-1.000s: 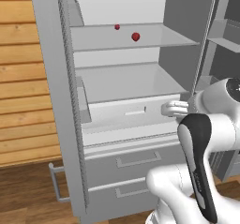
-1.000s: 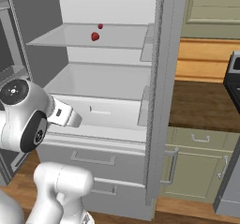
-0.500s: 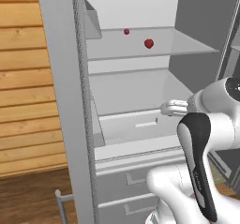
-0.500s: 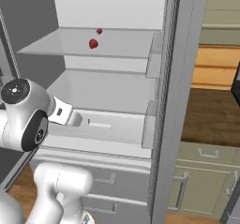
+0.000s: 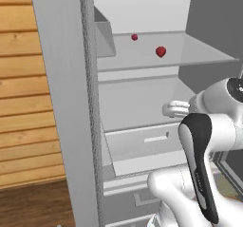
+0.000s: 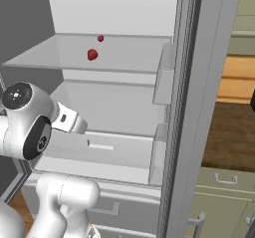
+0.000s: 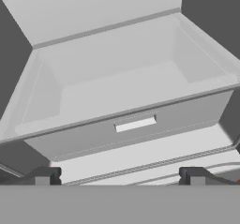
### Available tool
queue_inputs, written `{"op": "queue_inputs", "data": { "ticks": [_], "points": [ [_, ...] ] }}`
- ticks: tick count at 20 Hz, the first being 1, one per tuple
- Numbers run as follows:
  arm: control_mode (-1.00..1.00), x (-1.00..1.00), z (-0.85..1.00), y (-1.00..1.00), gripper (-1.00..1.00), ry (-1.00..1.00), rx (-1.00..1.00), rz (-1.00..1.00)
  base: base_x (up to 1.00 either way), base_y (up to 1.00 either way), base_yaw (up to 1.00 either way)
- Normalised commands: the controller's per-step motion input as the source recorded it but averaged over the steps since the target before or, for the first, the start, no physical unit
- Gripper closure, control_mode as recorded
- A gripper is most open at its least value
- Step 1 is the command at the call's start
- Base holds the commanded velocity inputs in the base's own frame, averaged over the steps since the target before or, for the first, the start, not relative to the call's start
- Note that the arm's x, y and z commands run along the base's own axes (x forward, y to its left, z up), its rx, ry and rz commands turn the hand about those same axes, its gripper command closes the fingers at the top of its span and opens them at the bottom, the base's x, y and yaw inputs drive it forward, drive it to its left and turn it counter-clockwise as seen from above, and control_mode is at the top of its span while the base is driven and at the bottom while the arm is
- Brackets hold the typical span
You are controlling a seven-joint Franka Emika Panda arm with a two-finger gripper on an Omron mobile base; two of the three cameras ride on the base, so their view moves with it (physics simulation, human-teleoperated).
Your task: Take the strawberry from the fridge and place it on top of the pancake, located on the dining counter.
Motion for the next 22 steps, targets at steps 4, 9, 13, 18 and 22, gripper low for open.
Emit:
{"op": "queue_inputs", "data": {
  "ticks": [4,9,13,18,22],
  "points": [
    [1.00,0.00,0.00,0.00,-1.00,0.00,0.00,0.00,0.41,0.00,0.00],
    [-1.00,0.04,0.00,0.00,-1.00,0.00,0.00,0.00,0.19,0.00,0.00],
    [-1.00,0.06,0.38,0.06,-1.00,-0.10,-0.09,0.00,0.00,0.00,0.00],
    [-1.00,0.16,0.75,0.05,-1.00,-0.41,-0.17,-0.01,0.00,0.00,0.00],
    [-1.00,0.07,0.92,0.00,-1.00,-0.47,-0.13,0.03,0.00,0.00,0.00]
  ]
}}
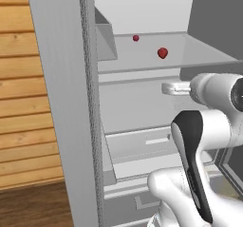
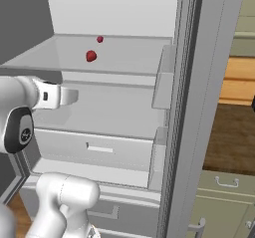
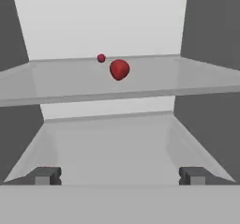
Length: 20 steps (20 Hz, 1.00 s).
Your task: Take the strawberry from the fridge and place it on top of the pancake, located on the dining counter.
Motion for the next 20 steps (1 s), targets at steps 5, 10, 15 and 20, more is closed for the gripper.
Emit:
{"op": "queue_inputs", "data": {
  "ticks": [5,10,15,20],
  "points": [
    [-1.00,0.16,0.93,0.03,-1.00,-0.15,0.10,0.01,0.00,0.00,0.00],
    [-1.00,0.01,0.49,0.15,-1.00,0.05,-0.03,0.00,0.00,0.00,0.00],
    [-1.00,0.00,0.26,0.01,-1.00,0.06,-0.01,0.00,0.00,0.00,0.00],
    [-1.00,0.04,-0.09,0.00,-1.00,0.00,0.00,0.00,0.00,0.00,0.00]
  ]
}}
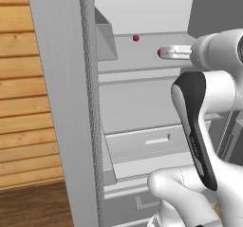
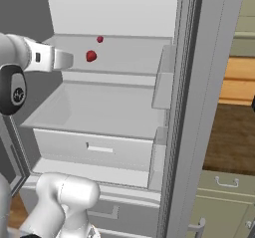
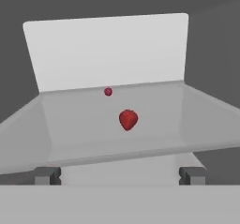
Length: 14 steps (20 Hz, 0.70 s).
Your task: Take the strawberry from the fridge and place it on top of the pancake, located on the dining counter.
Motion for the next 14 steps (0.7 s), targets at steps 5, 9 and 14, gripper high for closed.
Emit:
{"op": "queue_inputs", "data": {
  "ticks": [5,9,14],
  "points": [
    [-1.00,0.36,-0.09,-0.19,-1.00,0.14,0.00,0.00,0.00,0.00,0.00],
    [-1.00,0.33,-0.21,-0.44,-1.00,0.05,0.00,-0.04,0.00,0.00,0.00],
    [-1.00,0.30,-0.19,0.00,-1.00,0.04,0.00,0.00,0.00,0.00,0.00]
  ]
}}
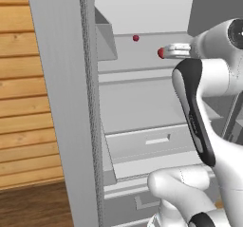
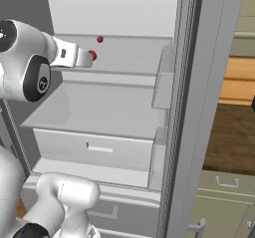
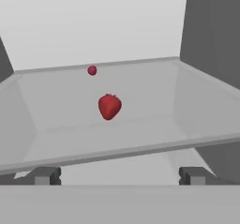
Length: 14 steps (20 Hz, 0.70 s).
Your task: Take the strawberry from the fridge and place it on top of the pancake, located on the dining counter.
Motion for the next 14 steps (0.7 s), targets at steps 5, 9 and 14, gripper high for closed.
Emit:
{"op": "queue_inputs", "data": {
  "ticks": [5,9,14],
  "points": [
    [-1.00,0.46,-0.02,0.00,-1.00,0.09,0.00,0.00,0.00,0.00,0.00],
    [-1.00,0.46,0.00,0.00,-1.00,0.10,0.00,0.00,0.00,0.00,0.00],
    [-1.00,0.39,0.00,0.00,-1.00,0.08,0.00,0.00,0.00,0.00,0.00]
  ]
}}
